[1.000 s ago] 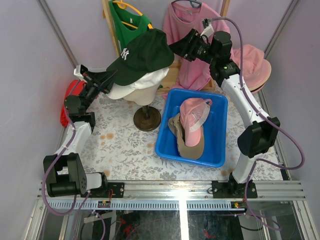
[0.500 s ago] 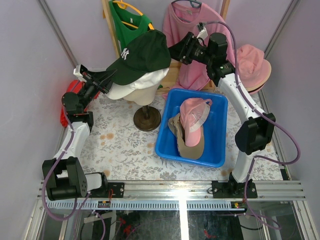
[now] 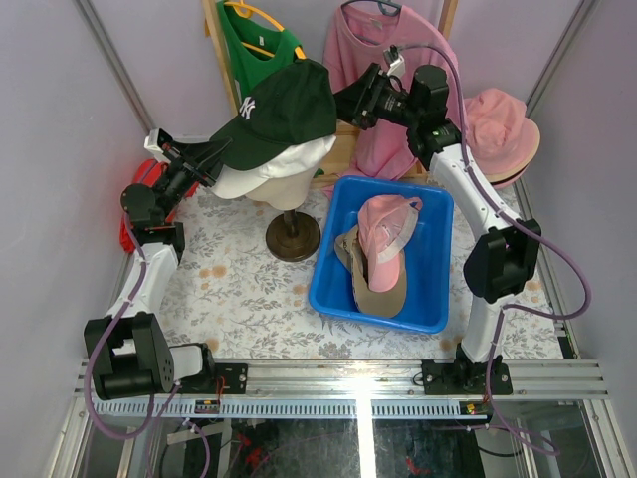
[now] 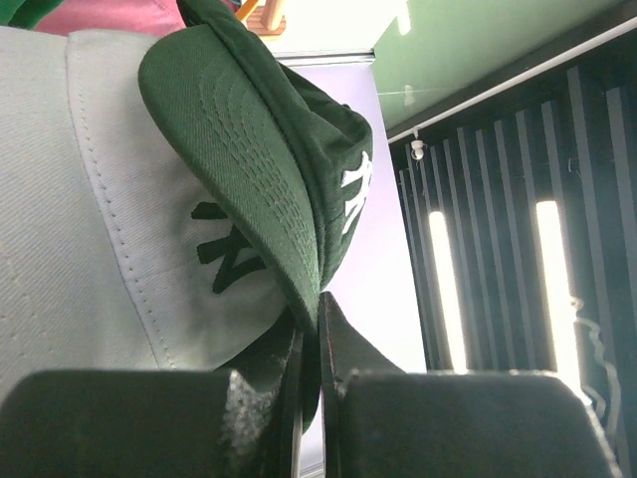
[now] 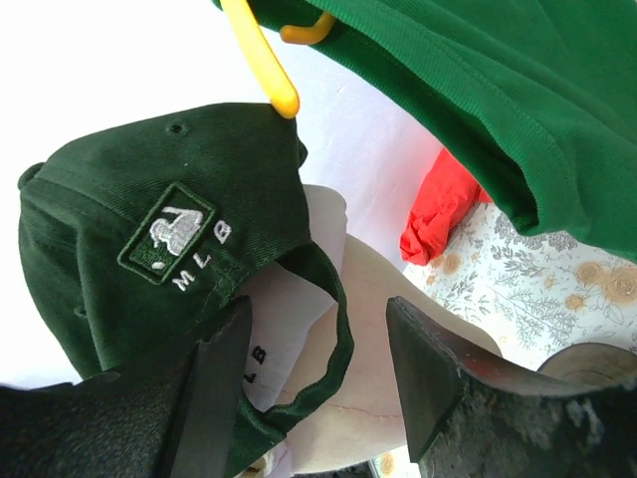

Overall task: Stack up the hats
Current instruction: Stack the hat on the hat.

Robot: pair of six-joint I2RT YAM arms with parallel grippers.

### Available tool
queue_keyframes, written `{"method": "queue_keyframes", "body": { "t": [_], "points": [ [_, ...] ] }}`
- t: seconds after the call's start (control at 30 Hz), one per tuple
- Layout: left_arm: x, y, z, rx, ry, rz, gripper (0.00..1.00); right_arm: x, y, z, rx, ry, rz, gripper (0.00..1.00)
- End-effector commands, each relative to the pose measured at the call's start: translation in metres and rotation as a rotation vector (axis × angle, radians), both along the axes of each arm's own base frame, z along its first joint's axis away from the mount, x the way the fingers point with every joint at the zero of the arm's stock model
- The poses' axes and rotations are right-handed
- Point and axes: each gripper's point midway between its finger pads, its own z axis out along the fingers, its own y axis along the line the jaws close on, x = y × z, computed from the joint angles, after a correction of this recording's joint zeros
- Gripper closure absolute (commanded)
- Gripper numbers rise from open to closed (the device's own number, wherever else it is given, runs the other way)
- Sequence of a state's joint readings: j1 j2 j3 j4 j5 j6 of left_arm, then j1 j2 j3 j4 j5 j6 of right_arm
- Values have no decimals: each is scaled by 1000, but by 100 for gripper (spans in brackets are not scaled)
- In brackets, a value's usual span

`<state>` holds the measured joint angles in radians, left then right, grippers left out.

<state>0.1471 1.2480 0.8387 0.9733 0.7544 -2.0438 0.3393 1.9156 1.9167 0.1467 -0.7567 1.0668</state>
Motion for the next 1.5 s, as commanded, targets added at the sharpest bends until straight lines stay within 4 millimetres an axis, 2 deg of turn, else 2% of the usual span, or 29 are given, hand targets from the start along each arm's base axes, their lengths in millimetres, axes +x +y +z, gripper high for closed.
{"method": "queue_keyframes", "body": {
  "t": [0.0,0.27,0.33,0.57,0.67,0.9,1.07,1.27,1.47],
  "points": [
    [-2,1,-6,0,5,-25,100,-14,4,28,45,-56,70,37],
    [-4,1,-9,-20,-2,-44,100,-10,6,15,46,-19,81,42],
    [-4,1,-10,-24,-4,-46,100,-9,8,11,53,-6,86,47],
    [-4,2,-9,-39,-2,-43,100,-8,6,7,32,9,69,74],
    [-2,4,-7,-47,-3,-33,100,-9,4,8,7,-1,48,79],
    [-2,9,10,-66,-6,7,100,-10,-5,14,-62,-28,-17,82],
    [-1,25,8,-130,44,85,100,-14,-12,21,-96,-50,-49,84],
    [-2,38,10,-209,54,135,100,-16,-18,34,-115,-84,-86,85],
    [-4,38,20,-227,36,121,100,-18,-22,53,-120,-116,-108,87]
  ]
}}
